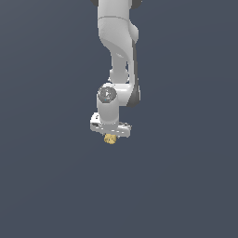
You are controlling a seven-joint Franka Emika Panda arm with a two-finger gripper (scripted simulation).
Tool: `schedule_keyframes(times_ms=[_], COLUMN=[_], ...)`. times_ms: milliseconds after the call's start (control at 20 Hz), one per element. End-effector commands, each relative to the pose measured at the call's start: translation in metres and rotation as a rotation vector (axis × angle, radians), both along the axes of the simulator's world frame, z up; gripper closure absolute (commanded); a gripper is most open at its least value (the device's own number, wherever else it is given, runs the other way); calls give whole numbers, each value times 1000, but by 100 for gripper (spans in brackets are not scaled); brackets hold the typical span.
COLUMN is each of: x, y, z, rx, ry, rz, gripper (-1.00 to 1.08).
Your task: Pick up the object and move it to a goal position.
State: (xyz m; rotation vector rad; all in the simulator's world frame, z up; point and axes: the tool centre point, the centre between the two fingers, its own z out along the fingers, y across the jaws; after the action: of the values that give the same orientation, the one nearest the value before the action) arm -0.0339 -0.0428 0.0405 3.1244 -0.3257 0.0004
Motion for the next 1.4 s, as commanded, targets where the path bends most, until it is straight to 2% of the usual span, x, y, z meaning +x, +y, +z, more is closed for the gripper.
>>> schedule_keyframes(times_ms=[0,400,700,1000,1350], x=[0,0,-2,-4,-9], y=[1,0,5,14,30], z=[-1,2,21,61,131], rx=[0,0,0,0,-1], ry=[0,0,0,0,0], rz=[1,-1,-1,-1,0], gripper=[108,108,108,108,108])
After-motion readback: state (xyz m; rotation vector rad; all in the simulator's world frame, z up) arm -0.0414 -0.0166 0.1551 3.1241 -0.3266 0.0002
